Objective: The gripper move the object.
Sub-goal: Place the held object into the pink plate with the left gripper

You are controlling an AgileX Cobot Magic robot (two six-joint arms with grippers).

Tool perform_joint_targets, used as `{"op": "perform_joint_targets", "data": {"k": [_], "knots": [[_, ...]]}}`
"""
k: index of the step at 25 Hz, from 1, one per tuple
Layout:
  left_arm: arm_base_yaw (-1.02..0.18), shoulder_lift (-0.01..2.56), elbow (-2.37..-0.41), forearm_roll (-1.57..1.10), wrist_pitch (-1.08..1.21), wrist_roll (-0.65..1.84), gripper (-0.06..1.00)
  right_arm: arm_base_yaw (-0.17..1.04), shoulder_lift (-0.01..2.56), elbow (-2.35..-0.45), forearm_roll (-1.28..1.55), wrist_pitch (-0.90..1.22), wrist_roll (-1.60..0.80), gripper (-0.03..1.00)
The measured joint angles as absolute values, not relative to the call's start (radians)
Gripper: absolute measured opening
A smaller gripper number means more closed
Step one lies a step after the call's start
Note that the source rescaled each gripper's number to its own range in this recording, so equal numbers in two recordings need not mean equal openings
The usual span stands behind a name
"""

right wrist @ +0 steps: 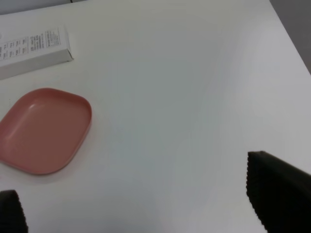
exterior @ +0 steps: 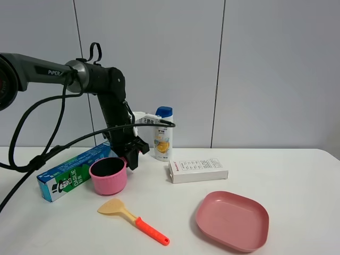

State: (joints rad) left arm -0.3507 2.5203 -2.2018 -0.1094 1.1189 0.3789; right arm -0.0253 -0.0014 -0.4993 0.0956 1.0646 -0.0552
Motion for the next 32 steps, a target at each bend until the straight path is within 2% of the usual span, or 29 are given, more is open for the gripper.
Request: {"op": "perform_joint_targets", "data": {"k": [12, 19, 32], "knots": [[-0.430, 2.342, -2.202, -0.067, 1.206, 0.375, 0.00, -0.025, -0.001, -0.499, 0.096, 1.065, -0.055, 1.00], [-0.586, 2.252, -2.202, -0.055, 1.207, 0.380, 0.00, -0.025, -0.001, -0.499, 0.096, 1.065, -0.055, 1.00], [-0.846, 2.264, -2.203, -0.031, 1.078, 0.399, 0.00, -0.025, -0.001, -0.499, 0.096, 1.065, -0.055, 1.00]]}}
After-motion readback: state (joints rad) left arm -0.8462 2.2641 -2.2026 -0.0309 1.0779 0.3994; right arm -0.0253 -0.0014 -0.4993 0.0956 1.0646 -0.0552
